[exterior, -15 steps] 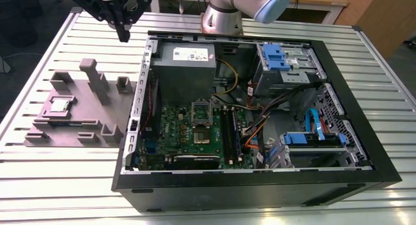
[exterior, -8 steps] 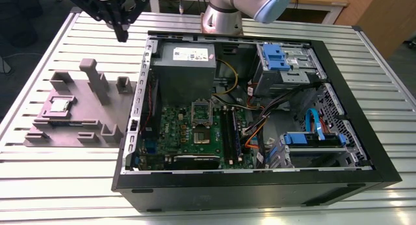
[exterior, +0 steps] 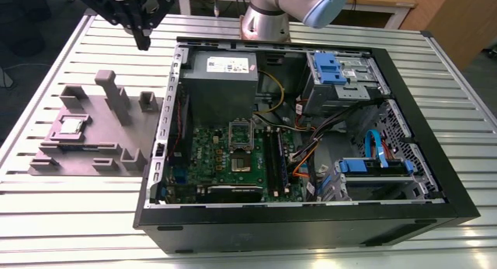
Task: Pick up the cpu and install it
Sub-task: 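Reach for the cpu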
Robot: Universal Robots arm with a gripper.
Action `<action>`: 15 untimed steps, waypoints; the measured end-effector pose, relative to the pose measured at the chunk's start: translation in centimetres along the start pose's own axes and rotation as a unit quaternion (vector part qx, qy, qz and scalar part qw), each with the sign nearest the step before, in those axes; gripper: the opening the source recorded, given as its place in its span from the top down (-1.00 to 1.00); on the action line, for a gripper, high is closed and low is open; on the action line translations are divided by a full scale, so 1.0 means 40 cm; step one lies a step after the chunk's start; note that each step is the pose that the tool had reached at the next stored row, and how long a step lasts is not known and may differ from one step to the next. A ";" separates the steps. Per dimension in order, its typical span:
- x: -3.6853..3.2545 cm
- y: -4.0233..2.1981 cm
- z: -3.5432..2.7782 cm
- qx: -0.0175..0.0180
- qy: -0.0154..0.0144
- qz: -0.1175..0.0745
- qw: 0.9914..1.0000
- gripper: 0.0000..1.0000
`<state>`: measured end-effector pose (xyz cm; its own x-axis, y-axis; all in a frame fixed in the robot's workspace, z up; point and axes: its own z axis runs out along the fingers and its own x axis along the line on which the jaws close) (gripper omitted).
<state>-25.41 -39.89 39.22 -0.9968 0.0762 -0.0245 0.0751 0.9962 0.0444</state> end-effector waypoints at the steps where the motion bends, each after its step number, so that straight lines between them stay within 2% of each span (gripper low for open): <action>1: 0.001 0.000 0.000 0.000 0.000 0.000 1.000 0.79; 9: 0.013 -0.001 0.000 0.000 0.000 0.000 1.000 0.79; 15: 0.032 -0.002 -0.001 0.000 0.000 0.000 1.000 0.79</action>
<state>-26.71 -39.89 39.22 -0.9968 0.0762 -0.0245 0.0751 0.9962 0.0444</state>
